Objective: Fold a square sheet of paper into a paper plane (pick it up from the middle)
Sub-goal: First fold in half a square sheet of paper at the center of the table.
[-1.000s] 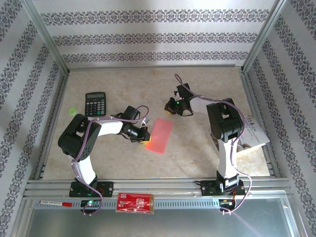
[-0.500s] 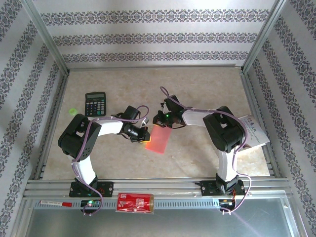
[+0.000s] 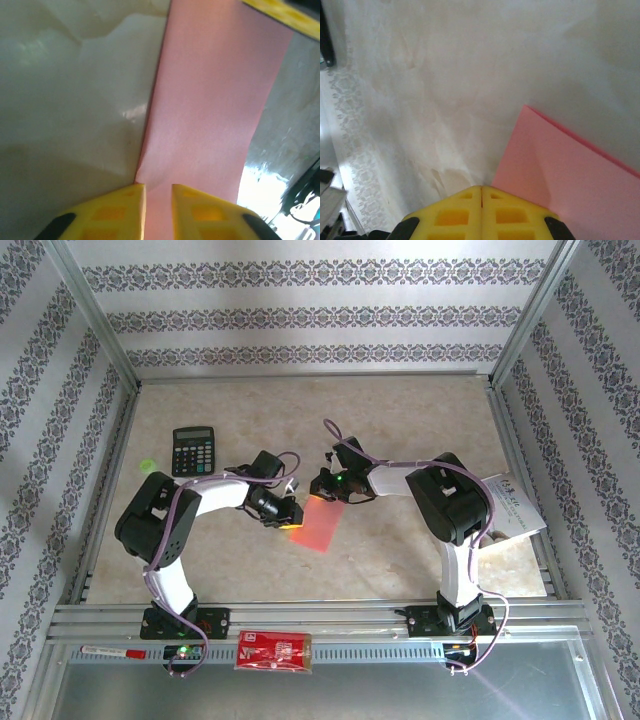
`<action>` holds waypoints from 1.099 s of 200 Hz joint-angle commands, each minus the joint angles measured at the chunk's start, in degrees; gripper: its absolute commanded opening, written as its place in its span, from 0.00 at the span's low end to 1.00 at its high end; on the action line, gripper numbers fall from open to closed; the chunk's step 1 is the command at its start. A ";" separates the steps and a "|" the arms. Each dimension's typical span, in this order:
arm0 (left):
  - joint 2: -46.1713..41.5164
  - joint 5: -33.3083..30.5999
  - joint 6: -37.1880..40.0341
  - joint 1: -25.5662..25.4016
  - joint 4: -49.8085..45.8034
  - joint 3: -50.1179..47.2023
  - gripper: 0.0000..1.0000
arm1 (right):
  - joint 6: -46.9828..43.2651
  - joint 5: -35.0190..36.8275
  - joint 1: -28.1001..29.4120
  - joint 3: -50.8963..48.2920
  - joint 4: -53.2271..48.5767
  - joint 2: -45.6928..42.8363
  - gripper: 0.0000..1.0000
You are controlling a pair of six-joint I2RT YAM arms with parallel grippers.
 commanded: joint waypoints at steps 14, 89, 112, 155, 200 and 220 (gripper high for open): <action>-4.71 2.02 -4.17 -0.01 -1.33 3.99 0.30 | -2.28 3.21 -0.90 -3.04 -2.16 3.41 0.00; 7.59 7.51 -9.16 2.55 8.14 9.84 0.00 | -2.20 3.63 -0.69 -3.22 -1.58 3.84 0.00; 9.96 7.06 -8.39 2.97 7.74 9.65 0.00 | -2.20 3.74 -0.62 -3.31 -1.62 4.01 0.00; 9.71 6.84 -7.96 3.08 7.70 4.34 0.00 | -2.46 4.28 -0.51 -3.29 -2.16 4.56 0.00; 6.94 7.83 -7.73 3.13 8.00 -3.74 0.00 | -2.37 4.70 -0.55 -3.66 -2.53 4.66 0.00; 5.73 8.91 -8.63 3.09 9.39 -7.06 0.00 | -2.38 4.99 -0.51 -3.73 -2.71 4.76 0.00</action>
